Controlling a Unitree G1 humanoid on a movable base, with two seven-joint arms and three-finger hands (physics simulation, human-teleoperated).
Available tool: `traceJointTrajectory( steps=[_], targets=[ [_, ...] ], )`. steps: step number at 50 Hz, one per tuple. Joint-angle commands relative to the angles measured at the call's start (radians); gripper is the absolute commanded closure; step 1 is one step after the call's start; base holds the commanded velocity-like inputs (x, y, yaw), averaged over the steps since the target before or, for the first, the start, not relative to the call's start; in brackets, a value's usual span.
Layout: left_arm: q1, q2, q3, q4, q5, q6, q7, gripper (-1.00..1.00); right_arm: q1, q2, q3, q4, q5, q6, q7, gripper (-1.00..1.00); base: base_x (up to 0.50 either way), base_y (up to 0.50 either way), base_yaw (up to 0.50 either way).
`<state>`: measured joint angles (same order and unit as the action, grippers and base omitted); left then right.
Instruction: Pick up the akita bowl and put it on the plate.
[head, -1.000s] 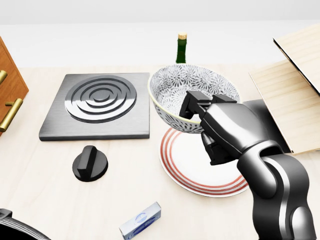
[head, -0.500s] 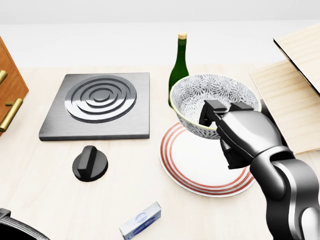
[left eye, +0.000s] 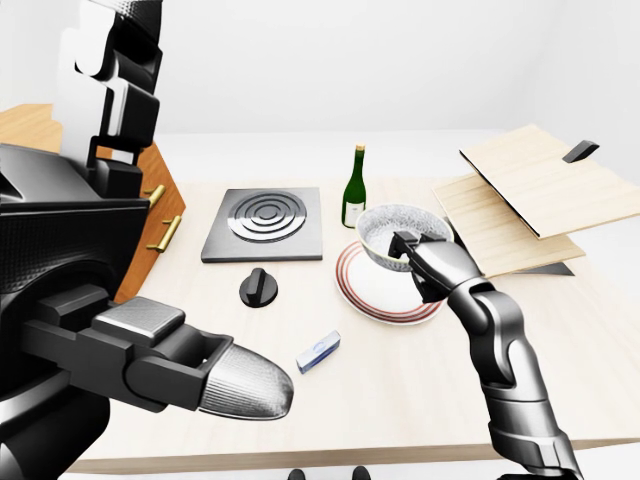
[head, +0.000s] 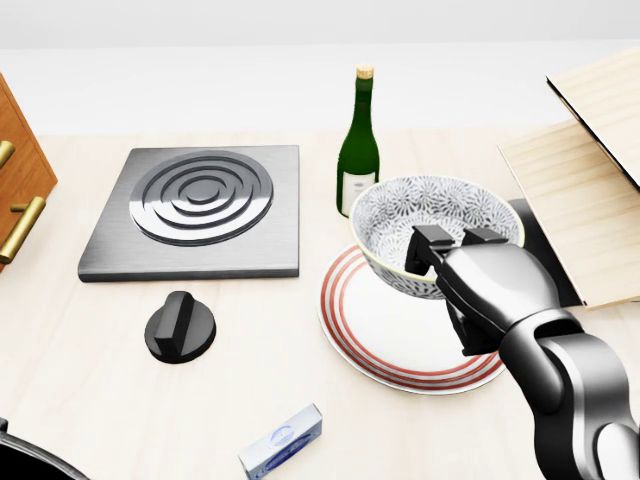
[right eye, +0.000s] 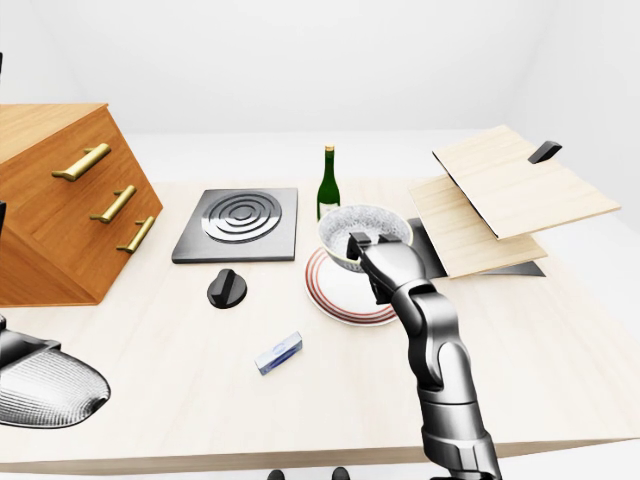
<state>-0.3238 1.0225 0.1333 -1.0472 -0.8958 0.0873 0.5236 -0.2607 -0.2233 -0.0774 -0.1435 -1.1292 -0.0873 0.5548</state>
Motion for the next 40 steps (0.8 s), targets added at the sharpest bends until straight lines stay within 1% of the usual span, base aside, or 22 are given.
traceJointTrajectory(
  steps=[1,15,19,25,28,35,40],
  targets=[
    [0.000,-0.001,0.007,0.000,-0.002,0.000,0.000,-0.96,-0.003,0.000,-0.002,0.019,-0.010,0.000,-0.029,1.00,0.00,0.00,0.00],
    [-0.001,-0.002,0.005,0.000,-0.002,0.000,0.000,-0.96,-0.011,0.000,-0.002,0.034,-0.011,0.000,-0.040,1.00,0.00,0.00,0.00],
    [-0.002,0.001,0.007,0.000,-0.004,0.000,0.000,-0.96,-0.034,0.006,0.001,0.056,-0.011,0.001,-0.063,1.00,0.00,0.00,0.00],
    [0.003,0.008,0.004,0.000,-0.005,0.000,0.000,-0.96,-0.036,0.005,0.007,0.076,-0.008,0.007,-0.083,1.00,0.00,0.00,0.00],
    [0.004,0.011,0.007,0.000,-0.008,0.000,0.000,-0.96,-0.032,0.007,0.014,0.098,-0.013,0.005,-0.105,1.00,0.00,0.00,0.00],
    [0.008,0.013,0.010,0.000,-0.008,0.000,0.000,-0.96,-0.016,0.019,0.034,0.114,-0.022,0.000,-0.120,1.00,0.00,0.00,0.00],
    [0.012,0.012,0.003,0.000,-0.001,0.000,0.000,-0.96,-0.016,0.022,0.041,0.153,-0.033,0.000,-0.146,1.00,0.00,0.00,0.00]
  ],
)
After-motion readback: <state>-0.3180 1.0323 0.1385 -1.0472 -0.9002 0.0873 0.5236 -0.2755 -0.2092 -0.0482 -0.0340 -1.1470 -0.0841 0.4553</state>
